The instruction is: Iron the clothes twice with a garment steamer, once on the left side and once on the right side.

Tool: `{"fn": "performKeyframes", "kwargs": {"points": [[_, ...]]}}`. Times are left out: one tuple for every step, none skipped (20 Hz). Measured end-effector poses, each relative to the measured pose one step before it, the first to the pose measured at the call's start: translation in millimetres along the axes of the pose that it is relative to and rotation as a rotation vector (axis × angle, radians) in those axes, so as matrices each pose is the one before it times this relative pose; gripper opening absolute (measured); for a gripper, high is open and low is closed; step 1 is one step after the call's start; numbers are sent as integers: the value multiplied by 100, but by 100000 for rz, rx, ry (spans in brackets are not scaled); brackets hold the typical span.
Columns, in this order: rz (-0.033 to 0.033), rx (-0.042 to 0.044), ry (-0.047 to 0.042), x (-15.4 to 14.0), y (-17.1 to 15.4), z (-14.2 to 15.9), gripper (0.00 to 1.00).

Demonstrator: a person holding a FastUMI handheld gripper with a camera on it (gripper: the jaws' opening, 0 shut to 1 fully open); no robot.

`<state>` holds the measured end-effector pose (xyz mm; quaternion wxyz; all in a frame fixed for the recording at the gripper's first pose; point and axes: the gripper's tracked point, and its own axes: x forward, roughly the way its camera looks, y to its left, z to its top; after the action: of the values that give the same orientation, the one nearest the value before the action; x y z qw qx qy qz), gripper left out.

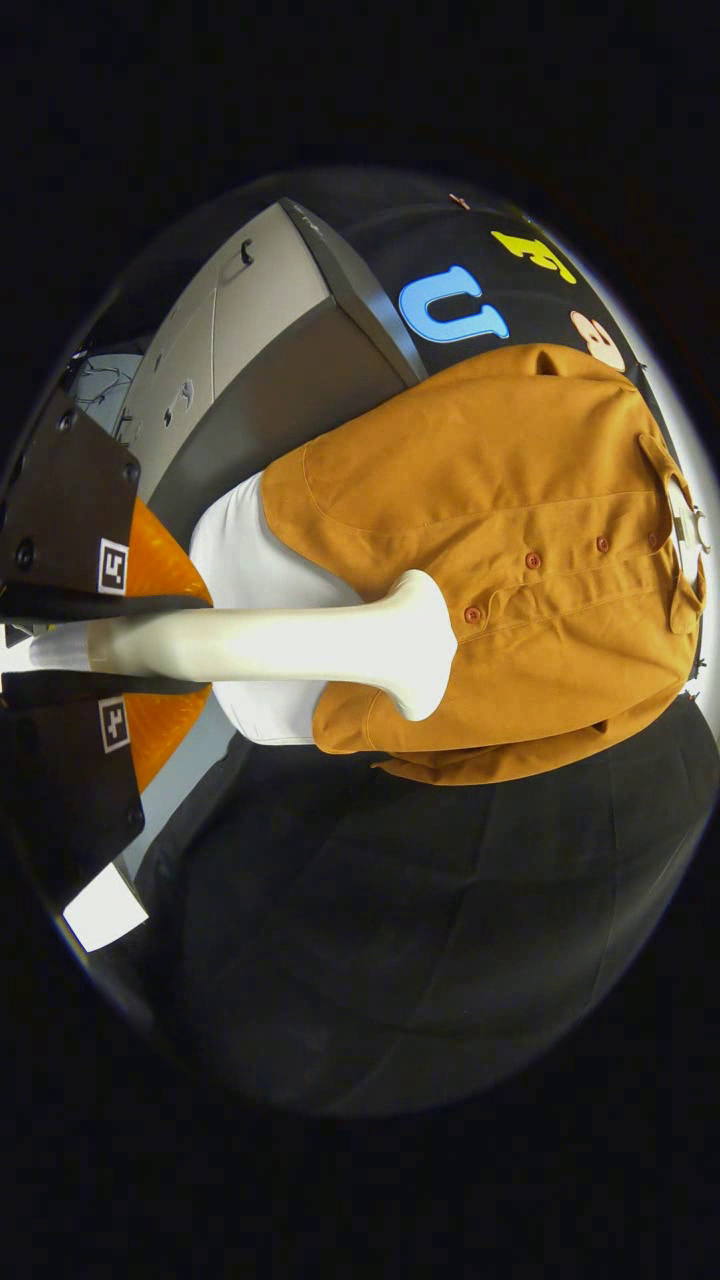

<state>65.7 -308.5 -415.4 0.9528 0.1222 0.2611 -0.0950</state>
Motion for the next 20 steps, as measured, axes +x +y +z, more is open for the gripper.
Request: {"fn": "performKeyframes", "kwargs": {"points": [[284, -680, -151, -293, 369, -22, 22], [246, -839, 25, -342, 348, -48, 22], [268, -750, -267, -359, 276, -102, 22], [211, -340, -10, -424, 350, 61, 22], [332, 82, -264, -383, 393, 59, 22], [260, 369, -475, -428, 389, 176, 22], [118, 223, -607, -446, 314, 228, 22], [-111, 137, -577, -448, 331, 287, 22], [-161, -14, -842, -486, 394, 315, 22], [-260, -60, -1098, -450, 425, 546, 22], [-360, -214, -1391, -512, 409, 632, 22], [-194, -316, -1929, -533, 524, 769, 22], [103, -279, -2051, -423, 653, 916, 22], [452, -75, -2392, -554, 692, 997, 22], [587, -312, -2356, -497, 747, 1181, 22], [731, -567, -2411, -597, 792, 1196, 22], [885, -266, -2762, -633, 784, 1392, 22], [1176, -36, -2855, -542, 829, 1429, 22], [1240, -211, -2799, -473, 847, 1550, 22], [1081, -248, -2595, -466, 841, 1579, 22]]}}
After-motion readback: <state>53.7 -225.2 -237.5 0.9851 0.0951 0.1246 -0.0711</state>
